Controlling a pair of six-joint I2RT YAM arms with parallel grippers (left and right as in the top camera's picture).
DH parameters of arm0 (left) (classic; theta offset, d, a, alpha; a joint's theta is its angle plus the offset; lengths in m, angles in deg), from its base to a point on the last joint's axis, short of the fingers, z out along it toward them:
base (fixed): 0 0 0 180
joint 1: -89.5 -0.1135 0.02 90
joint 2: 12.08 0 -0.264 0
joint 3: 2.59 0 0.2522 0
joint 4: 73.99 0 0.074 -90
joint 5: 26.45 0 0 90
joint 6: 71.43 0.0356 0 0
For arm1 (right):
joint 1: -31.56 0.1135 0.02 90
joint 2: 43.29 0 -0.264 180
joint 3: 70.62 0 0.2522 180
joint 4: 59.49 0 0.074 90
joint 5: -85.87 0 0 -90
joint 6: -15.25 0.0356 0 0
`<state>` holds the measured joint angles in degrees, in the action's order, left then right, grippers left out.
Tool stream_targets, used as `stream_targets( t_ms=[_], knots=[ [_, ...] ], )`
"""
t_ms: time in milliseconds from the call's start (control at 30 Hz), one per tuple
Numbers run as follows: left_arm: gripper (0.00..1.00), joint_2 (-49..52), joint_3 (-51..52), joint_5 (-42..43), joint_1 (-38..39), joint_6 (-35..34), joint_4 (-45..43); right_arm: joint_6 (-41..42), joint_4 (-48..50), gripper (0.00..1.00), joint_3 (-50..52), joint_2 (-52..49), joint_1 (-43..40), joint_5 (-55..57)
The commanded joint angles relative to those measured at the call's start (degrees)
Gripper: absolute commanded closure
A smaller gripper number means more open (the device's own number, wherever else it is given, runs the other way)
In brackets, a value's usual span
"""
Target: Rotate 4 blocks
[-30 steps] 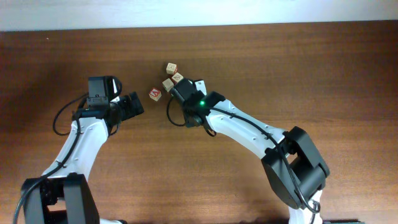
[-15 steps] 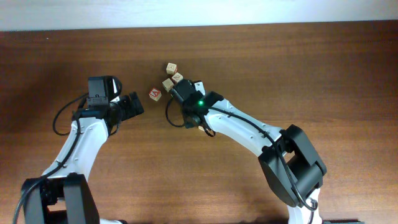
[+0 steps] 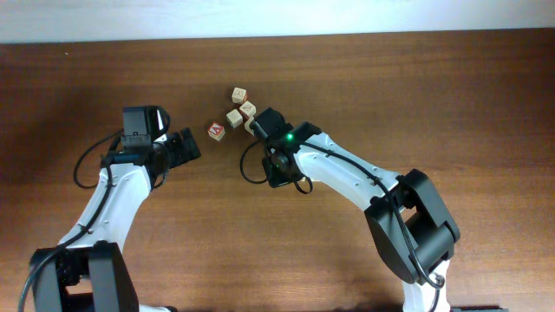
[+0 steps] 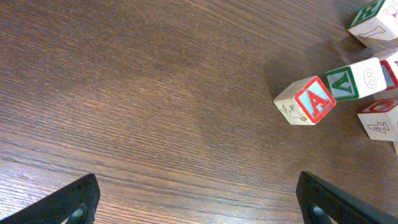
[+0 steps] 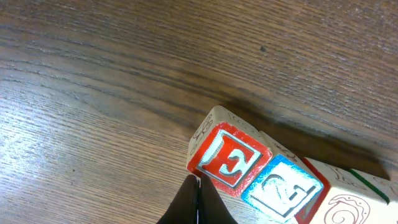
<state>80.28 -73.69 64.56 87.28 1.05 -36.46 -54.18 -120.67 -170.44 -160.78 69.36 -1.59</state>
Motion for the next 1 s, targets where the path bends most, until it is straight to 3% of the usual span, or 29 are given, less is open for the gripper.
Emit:
stream_targets(
  t_ms=[0,133,233,300,533,967],
  knots=[
    [0.01,-0.66,-0.52,-0.42,-0.09,0.28,-0.09,-2.21,0.07,0.96,0.28,-0.98,-0.37,1.14],
    [0.01,-0.66,-0.52,-0.42,-0.09,0.28,-0.09,-2.34,-1.22,0.96,-5.14,0.24,-0.33,-2.25],
    [0.01,-0.66,-0.52,-0.42,-0.09,0.28,-0.09,-2.12,5.42,0.96,-5.88,-1.03,-1.57,3.48],
    [0.01,-0.66,-0.52,-0.42,-0.09,0.28,-0.09,-2.1,7.17,0.96,-5.86,-3.08,-1.29,-1.31],
    [0.01,-0.66,-0.52,-0.42,-0.09,0.28,-0.09,1.31,-0.33,0.96,-5.31,-4.74,0.07,-2.29],
    [0.01,-0.66,-0.52,-0.42,-0.09,0.28,-0.09,-3.87,-7.13,0.96,-9.07,-1.99,0.07,-1.9]
  ],
)
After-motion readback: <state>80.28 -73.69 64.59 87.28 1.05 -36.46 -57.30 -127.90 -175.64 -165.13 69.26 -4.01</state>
